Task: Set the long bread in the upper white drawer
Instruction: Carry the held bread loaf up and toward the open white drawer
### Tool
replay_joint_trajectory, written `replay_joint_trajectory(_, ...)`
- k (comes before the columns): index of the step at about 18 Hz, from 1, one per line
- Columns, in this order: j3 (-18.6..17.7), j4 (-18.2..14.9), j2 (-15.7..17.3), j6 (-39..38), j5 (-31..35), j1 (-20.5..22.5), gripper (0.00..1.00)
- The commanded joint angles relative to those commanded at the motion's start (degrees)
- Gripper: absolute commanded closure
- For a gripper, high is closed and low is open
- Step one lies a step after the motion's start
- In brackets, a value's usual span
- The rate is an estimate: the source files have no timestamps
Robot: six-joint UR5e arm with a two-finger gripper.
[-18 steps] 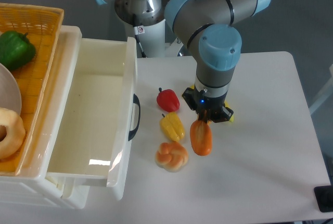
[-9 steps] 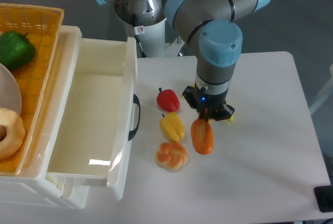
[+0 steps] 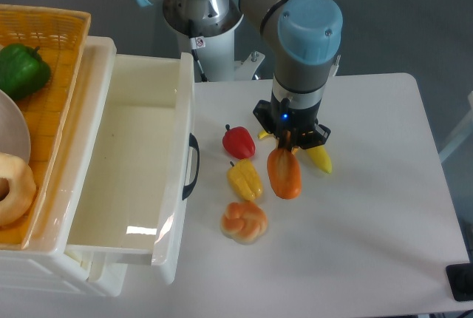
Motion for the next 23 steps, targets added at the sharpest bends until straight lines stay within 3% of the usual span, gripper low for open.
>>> replay_joint_trajectory(7,0.0,-2.2,1.6,-5.9,-0.4,-4.0,0.92)
replay_joint_trajectory(14,0.5,-6.2,2.5,-6.5,-1.0,-4.3,0.91)
replay_joint_trajectory(23,3.0,-10.3,2.3,-14.8,-7.7,-4.0,0.91)
